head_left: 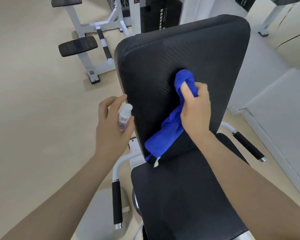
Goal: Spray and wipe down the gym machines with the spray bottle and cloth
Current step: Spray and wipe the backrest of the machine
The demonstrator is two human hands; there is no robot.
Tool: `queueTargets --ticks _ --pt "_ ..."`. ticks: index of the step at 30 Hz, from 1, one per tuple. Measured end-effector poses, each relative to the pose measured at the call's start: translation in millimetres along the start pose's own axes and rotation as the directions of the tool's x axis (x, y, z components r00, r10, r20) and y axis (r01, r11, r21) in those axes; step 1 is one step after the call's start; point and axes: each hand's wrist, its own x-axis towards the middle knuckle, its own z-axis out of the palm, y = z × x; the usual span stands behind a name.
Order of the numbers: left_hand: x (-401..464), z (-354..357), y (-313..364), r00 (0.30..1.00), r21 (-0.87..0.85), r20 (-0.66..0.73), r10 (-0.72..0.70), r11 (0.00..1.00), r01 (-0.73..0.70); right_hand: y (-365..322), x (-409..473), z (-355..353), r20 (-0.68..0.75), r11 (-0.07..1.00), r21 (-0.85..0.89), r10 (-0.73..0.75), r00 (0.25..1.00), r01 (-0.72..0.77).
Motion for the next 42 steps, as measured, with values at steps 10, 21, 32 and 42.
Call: queueTargets --ticks 10,21,32,42 --pt "-18 37 34 0.927 0.131 0.372 -0.05 0.991 0.001 15 -26 11 0.105 0.994 -0.087 -0.06 0.993 0.069" --pt "-27 78 38 0.765 0.279 0.607 0.217 0.842 -0.461 97 -75 -53 0.459 0.959 -0.244 0.245 0.854 -0.144" --pt "-41 108 20 0.562 0.509 0.709 0.426 0.242 -0.826 112 -102 -66 0.448 0.932 -0.239 0.353 0.821 -0.271" --pt "-43 149 35 0.603 0.559 0.796 -0.056 0.453 -0.695 108 -104 -65 0.369 0.893 -0.25 0.444 0.816 -0.373"
